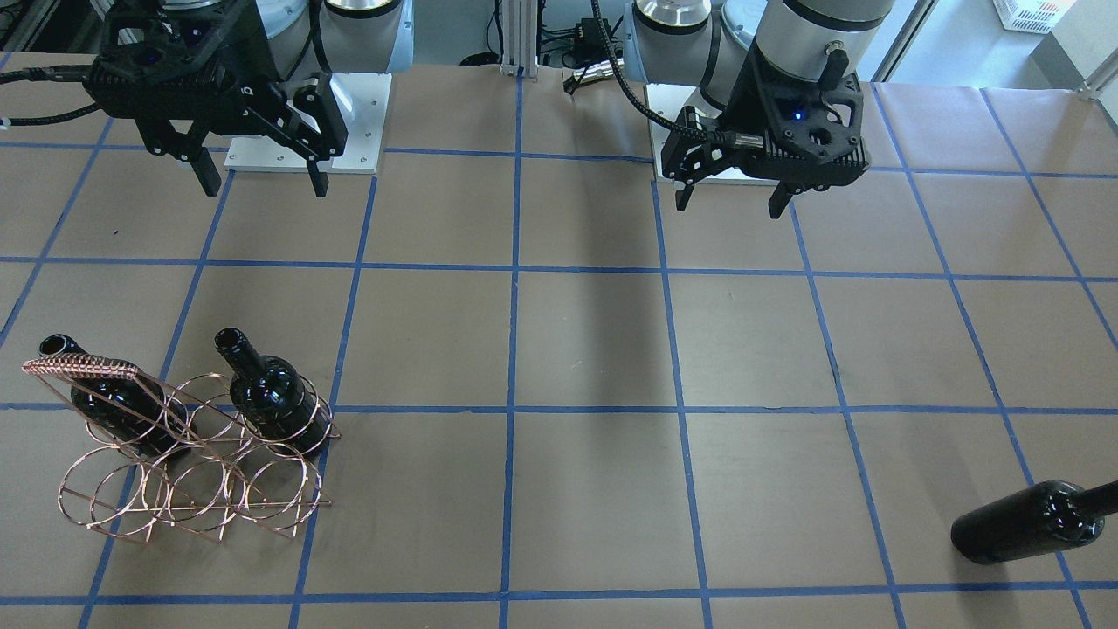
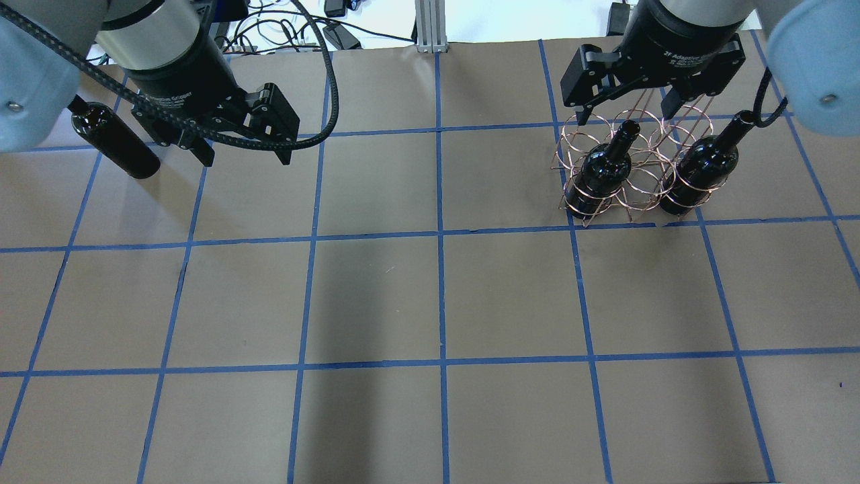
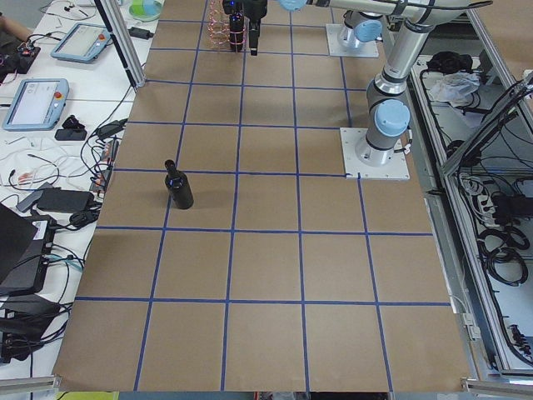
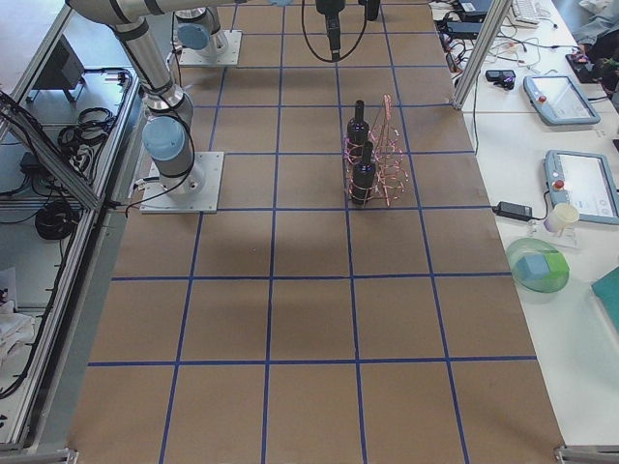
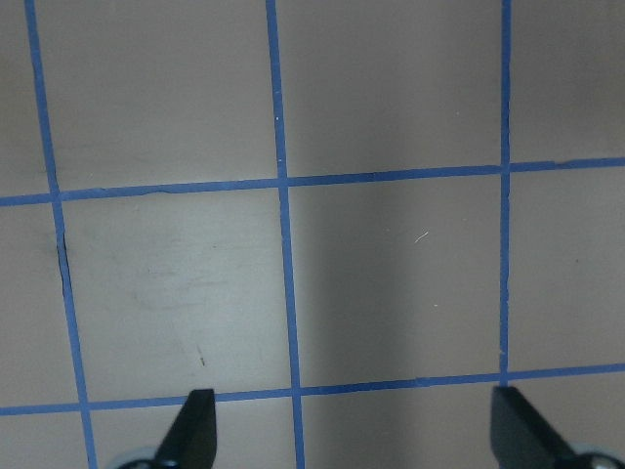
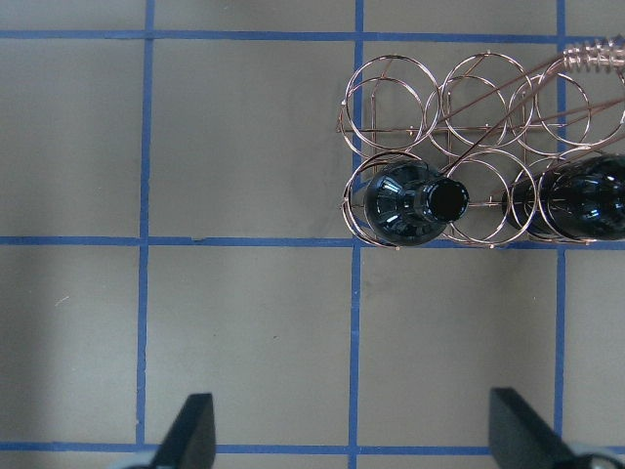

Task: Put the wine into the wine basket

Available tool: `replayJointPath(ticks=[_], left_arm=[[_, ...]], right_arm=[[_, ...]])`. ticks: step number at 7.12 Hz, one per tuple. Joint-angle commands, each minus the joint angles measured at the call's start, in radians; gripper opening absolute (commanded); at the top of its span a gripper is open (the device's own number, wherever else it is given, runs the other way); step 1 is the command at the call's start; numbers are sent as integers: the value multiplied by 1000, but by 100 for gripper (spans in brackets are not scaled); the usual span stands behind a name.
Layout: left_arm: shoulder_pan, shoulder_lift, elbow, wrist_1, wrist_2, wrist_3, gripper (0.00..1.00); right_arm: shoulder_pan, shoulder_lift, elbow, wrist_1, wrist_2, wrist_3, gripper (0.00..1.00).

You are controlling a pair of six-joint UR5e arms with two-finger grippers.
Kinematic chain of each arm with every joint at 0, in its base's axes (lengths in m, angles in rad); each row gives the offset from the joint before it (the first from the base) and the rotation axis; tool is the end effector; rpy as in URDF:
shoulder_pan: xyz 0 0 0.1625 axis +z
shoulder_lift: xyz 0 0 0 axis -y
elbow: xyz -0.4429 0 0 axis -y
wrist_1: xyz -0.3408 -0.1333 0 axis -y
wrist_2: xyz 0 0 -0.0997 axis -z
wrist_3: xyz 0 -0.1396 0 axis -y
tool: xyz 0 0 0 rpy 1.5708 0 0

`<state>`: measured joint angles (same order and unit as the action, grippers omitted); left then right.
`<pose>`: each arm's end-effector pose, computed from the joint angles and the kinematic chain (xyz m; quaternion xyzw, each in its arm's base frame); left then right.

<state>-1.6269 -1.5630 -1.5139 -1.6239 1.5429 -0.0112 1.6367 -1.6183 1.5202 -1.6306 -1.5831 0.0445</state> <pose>-0.1615 -0.4296 0.4890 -0.0225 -0.9996 0.0053 0.0141 0.1602 -0.4289 0.5161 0.0102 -0.9968 0.0791 0.0018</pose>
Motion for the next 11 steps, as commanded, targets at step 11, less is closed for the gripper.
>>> replayJointPath(ticks=[11], left_arm=[[89, -5, 3, -2, 26, 28, 100]], right_arm=[[0, 0, 0, 0, 0, 0, 100]])
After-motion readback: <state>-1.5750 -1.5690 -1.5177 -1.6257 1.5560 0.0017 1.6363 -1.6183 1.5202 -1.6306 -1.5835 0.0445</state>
